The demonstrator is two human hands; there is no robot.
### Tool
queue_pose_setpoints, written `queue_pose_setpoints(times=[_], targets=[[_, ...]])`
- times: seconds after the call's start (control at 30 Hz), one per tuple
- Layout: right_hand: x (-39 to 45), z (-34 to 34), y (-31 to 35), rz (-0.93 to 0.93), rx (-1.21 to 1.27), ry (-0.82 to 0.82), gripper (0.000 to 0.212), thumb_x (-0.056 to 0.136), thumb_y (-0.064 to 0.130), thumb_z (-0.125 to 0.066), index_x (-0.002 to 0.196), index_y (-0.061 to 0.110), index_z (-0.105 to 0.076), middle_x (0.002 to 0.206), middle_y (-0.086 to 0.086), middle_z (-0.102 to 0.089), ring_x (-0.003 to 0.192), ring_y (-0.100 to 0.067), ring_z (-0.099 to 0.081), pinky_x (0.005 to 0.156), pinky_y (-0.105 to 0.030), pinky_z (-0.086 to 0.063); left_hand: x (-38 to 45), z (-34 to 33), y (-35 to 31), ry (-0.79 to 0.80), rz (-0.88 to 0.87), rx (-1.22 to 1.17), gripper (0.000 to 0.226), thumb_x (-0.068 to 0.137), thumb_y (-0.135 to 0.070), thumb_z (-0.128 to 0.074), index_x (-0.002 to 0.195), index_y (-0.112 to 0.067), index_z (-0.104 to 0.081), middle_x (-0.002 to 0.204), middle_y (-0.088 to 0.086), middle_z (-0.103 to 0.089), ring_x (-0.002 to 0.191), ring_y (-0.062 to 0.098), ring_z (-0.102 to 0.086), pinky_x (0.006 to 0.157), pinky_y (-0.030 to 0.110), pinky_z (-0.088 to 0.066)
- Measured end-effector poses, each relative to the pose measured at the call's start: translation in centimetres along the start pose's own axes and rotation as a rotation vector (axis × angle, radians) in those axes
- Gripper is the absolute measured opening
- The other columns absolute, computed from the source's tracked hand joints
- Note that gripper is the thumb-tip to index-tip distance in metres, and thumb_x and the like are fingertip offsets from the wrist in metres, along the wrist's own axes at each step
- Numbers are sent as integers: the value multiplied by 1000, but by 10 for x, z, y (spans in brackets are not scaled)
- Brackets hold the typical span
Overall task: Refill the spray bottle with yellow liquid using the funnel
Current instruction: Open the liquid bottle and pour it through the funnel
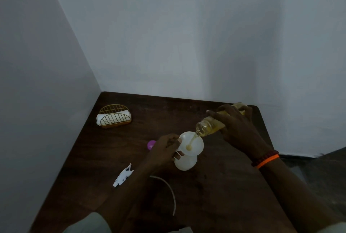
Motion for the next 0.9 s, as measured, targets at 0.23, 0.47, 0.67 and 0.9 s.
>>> queue_pose_setpoints(times=[0.23, 0.47, 0.67, 0.9], targets=[[1, 4, 1, -2, -1, -12, 72, 76, 18, -78, 140, 37, -52, 131, -3, -56, 123, -22, -54, 102, -54, -26, -1, 0, 1, 7, -2, -4, 22, 101, -39, -52, 108, -27, -69, 86, 2, -78, 72, 16, -75, 64, 30, -60], [1, 3, 0, -3, 3, -7, 72, 75, 18, -79, 140, 36, -53, 132, -4, -57, 123, -24, -54, 103, -55, -26, -1, -1, 0, 11, 16, -7, 23, 102, -38, -52, 110, -24, -68, 86, 2, -78, 73, 16, -75, 66, 31, -60], [1, 3, -1, -5, 4, -4, 71, 76, 18, -77, 140, 36, -53, 133, -5, -56, 125, -25, -53, 103, -55, -25, -2, 0, -2, 11, 34, -11, 23, 102, -35, -51, 111, -22, -67, 87, 3, -78, 73, 15, -74, 67, 30, -60], [1, 4, -3, -4, 7, -18, 71, 74, 17, -78, 139, 35, -54, 131, -7, -57, 123, -27, -54, 102, -55, -26, -1, -1, -2, 2, 33, 2, 23, 103, -33, -51, 112, -20, -68, 86, 4, -78, 72, 16, -74, 65, 29, -59]])
Point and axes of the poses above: each hand's wrist, its own x-axis towards the middle knuckle, its own z-axis out of the back of the hand, y = z × x, the point moved 5 cm from there along x, towards the middle knuckle
